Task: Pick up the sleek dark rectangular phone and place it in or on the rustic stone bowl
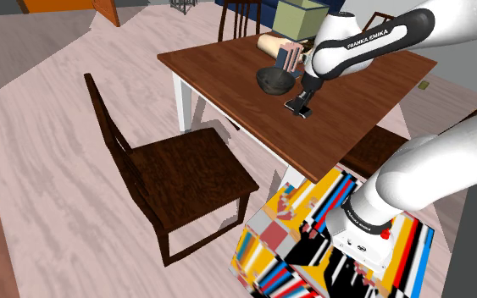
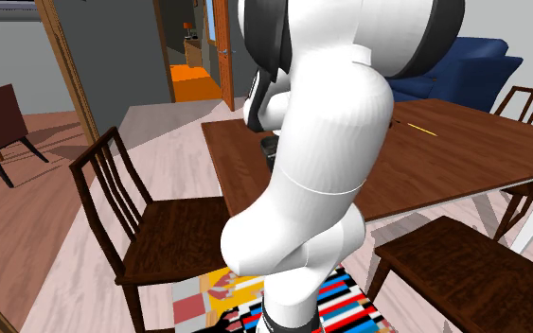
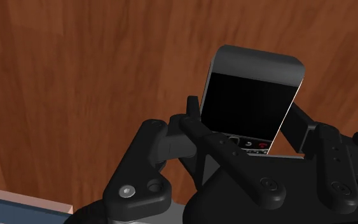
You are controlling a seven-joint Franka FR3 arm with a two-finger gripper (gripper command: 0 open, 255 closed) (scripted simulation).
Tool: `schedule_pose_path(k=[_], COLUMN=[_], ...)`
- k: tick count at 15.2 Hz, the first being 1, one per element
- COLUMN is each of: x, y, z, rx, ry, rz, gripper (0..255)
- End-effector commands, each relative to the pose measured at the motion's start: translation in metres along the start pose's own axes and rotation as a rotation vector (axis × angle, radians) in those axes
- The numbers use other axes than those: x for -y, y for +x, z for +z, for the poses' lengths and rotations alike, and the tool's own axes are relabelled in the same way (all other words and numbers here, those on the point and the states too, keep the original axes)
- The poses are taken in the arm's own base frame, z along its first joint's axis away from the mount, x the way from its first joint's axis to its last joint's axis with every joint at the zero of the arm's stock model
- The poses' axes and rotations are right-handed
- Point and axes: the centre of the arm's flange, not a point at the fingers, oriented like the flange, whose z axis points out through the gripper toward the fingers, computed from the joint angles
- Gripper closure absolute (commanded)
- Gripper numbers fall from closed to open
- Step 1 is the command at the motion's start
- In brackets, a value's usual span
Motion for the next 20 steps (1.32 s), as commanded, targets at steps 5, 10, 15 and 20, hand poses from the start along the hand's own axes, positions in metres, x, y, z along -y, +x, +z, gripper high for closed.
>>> schedule_pose_path(k=[5, 10, 15, 20], x=[-0.003, -0.004, -0.006, -0.007], y=[0.0, 0.001, 0.002, 0.002], z=[-0.032, -0.058, -0.085, -0.111], rx=[0.0, 0.0, 0.0, 0.0], ry=[0.0, 0.0, 0.0, 0.0], rz=[0.0, 0.0, 0.0, 0.0], gripper=[255, 255, 255, 255])
